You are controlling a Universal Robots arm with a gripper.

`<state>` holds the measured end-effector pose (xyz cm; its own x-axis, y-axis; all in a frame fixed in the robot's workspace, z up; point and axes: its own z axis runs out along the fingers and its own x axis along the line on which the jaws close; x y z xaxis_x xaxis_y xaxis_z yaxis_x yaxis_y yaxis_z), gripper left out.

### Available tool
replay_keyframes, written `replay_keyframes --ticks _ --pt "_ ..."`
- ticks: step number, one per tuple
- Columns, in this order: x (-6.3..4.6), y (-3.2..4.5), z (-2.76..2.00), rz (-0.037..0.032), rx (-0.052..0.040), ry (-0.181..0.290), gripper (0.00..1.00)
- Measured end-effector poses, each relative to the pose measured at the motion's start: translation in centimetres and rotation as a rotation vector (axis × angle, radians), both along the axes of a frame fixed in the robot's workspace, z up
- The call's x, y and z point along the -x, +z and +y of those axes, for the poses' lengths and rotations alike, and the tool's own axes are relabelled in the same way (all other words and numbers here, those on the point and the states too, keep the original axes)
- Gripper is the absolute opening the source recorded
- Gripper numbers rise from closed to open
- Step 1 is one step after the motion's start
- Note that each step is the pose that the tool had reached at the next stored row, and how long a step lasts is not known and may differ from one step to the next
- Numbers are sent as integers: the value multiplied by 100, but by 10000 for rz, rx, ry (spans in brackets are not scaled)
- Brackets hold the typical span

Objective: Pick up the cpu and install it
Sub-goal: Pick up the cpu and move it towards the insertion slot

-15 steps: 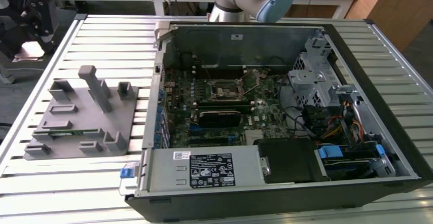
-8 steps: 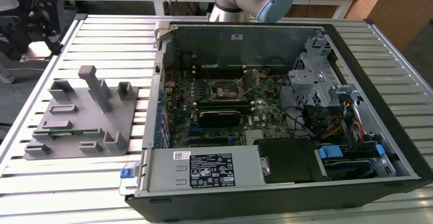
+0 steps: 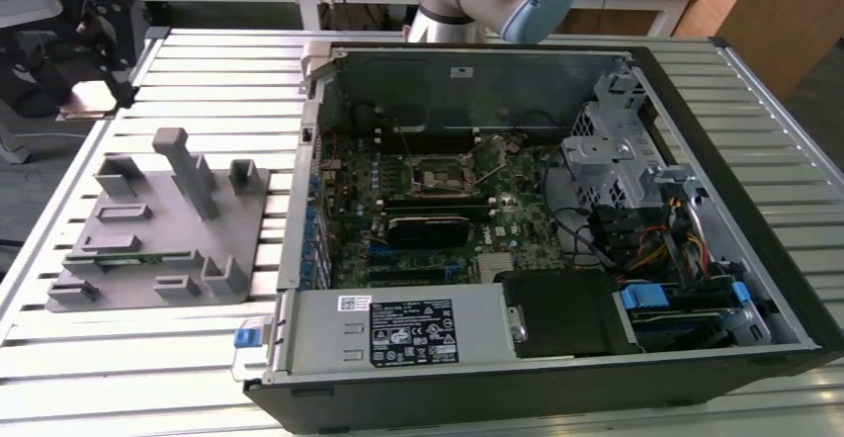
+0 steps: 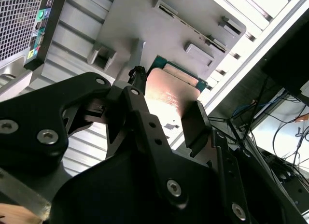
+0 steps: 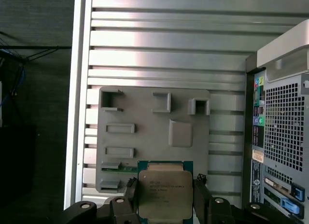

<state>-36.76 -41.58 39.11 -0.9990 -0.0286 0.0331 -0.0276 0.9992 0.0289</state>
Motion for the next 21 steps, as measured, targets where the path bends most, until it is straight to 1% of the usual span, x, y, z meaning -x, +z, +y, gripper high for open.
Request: replay_keyframes --ticks 6,7,21 --pt "-111 0 0 -1 0 -1 54" --pt "-143 0 0 0 0 0 54" --pt "-370 0 0 1 0 0 54"
